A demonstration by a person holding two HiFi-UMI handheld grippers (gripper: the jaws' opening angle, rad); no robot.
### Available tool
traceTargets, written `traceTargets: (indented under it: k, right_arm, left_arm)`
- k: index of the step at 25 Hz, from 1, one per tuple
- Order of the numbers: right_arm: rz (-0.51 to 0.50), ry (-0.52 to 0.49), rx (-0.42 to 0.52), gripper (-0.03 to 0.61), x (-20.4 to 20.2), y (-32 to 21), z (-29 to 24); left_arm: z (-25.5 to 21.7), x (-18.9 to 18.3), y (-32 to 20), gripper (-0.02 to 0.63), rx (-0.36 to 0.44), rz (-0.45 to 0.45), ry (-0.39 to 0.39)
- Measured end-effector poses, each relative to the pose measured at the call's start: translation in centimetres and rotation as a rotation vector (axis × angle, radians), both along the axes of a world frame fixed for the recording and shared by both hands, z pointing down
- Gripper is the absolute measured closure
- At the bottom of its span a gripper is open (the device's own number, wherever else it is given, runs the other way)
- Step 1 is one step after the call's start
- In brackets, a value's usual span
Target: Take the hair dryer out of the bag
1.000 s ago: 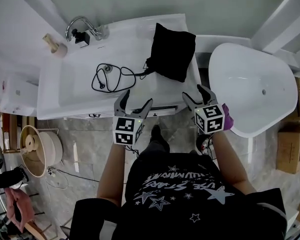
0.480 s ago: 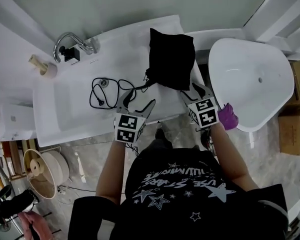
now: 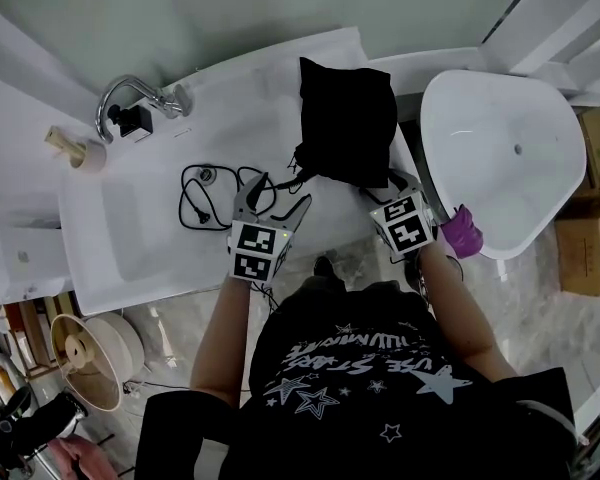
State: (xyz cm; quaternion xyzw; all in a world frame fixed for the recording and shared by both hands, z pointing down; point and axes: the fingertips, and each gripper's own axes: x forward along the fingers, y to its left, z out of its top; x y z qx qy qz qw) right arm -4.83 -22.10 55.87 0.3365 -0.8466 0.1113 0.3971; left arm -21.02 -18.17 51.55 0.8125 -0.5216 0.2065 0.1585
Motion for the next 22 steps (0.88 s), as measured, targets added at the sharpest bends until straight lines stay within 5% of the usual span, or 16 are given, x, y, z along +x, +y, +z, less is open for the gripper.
traceTargets:
  k: [3,12,22]
  right_arm:
    - [0.0,0.045,0.031,0.326,0.1,-0.5,0.0]
    - [0.097,0.013,0.067,0.534,0.7,-1.8,-1.0]
    - [0.098,-0.058,0.066,0.549,0.0,-2.5,-3.1]
  left_arm:
    - [0.3,0.0,-0.1,0.23,-0.006,0.005,0.002]
    - [1.1,0.7,-0.2,0.23,-0.027,0.057,-0.005]
    - [1.7,4.5,0.2,0.302,-0.082,0.214,0.011]
